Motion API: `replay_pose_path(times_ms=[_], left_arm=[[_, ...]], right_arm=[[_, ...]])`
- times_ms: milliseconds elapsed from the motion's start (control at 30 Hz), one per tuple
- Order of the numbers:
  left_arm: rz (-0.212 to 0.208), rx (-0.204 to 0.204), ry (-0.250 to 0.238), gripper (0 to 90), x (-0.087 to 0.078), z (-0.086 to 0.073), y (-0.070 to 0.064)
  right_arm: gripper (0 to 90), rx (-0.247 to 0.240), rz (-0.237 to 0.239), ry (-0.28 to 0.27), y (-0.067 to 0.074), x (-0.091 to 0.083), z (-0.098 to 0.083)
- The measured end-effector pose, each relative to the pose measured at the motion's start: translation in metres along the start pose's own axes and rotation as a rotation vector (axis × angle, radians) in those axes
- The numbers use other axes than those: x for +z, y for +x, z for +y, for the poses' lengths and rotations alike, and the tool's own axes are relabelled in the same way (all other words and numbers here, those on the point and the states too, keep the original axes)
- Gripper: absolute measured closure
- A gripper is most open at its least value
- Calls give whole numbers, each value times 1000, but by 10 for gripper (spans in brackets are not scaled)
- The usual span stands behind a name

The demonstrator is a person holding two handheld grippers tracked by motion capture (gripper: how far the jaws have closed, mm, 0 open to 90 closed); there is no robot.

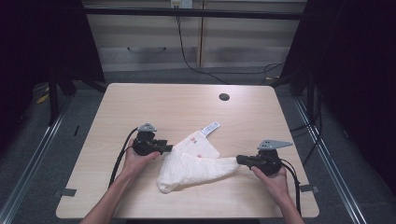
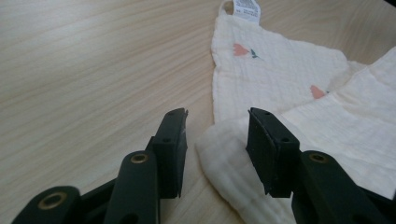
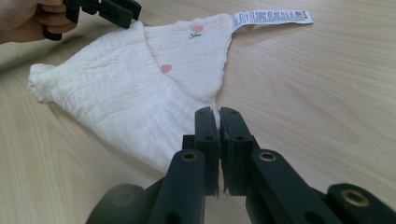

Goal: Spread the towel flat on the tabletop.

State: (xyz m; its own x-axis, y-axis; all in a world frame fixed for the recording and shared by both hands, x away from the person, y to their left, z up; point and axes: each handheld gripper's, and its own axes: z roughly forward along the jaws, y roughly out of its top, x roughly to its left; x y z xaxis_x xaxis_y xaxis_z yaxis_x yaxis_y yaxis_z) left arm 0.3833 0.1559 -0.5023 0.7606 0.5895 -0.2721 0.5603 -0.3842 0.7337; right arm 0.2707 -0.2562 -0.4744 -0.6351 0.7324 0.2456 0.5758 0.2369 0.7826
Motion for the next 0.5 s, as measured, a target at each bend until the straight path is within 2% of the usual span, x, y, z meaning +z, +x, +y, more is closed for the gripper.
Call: replay_pose_path(times_ms=[133, 200, 267, 300, 400, 500], left_arm=[[6, 41, 36, 586, 6, -2, -5], [6, 55, 35, 610, 6, -3, -6], [11, 62, 39, 707, 6, -3, -7], [12, 80, 47, 745, 6, -4, -9], [8, 88, 41, 821, 4, -5, -10], [-1, 79, 27, 828, -1, -5, -10]], right_arm=[[869, -1, 1, 1, 0, 0, 0], [869, 0, 0, 1, 0, 0, 0], [869, 0, 0, 3, 0, 0, 0], [869, -6, 2, 6, 0, 1, -1], [869, 2, 4, 8, 0, 2, -1], [869, 4, 4, 8, 0, 2, -1]])
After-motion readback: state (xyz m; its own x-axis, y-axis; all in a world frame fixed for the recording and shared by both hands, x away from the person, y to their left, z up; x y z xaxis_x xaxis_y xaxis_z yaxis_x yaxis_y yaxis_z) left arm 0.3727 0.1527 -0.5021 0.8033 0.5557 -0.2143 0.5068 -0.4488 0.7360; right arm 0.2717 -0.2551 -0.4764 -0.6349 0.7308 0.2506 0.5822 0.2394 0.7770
